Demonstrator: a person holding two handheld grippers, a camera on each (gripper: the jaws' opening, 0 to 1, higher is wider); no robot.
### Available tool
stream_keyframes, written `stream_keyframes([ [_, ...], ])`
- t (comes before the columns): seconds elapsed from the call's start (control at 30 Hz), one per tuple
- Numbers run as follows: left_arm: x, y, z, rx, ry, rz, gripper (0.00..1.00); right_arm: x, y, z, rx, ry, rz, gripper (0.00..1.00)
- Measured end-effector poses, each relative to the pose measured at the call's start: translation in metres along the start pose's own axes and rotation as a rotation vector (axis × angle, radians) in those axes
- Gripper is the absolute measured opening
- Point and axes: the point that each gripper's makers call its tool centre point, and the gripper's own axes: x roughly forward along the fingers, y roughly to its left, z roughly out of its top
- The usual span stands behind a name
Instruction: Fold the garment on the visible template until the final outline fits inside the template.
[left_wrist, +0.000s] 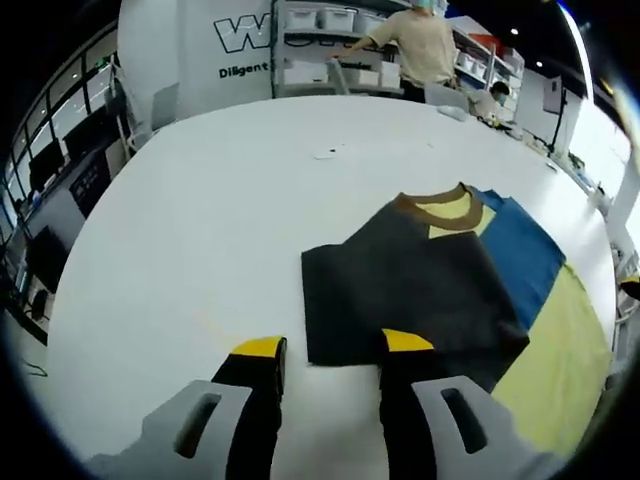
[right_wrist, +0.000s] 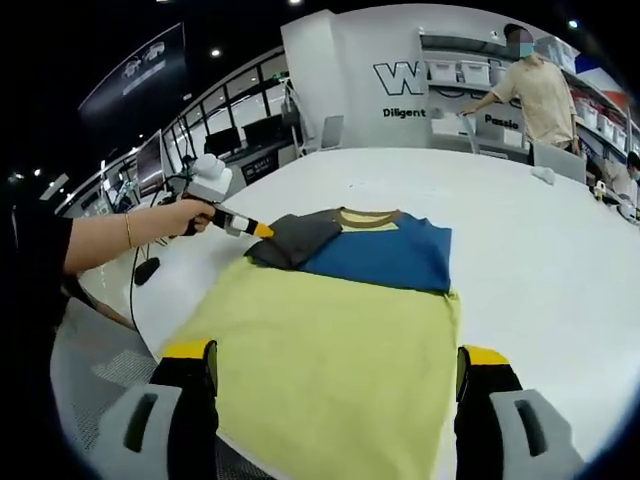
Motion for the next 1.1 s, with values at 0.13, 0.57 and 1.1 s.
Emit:
stream_keyframes([
  [0.13,-0.001,0.007,-0.003,0.039,0.015,0.048,0.18,0.000,0.001,-0.003,-0.012,0.013,0.008,0.99],
  [0.57,-0.009,-0.003,0.009,0.092,-0.024,0.034,0.10,-0.002,0.002,-0.005,-0.042,0.035,0.012,0.99],
  [1.1,-0.032,-0.065,0.061,0.196,-0.118,-0.124,0.10,-0.002,0.009,-0.010,-0.054,0.053,0.033,0.99],
])
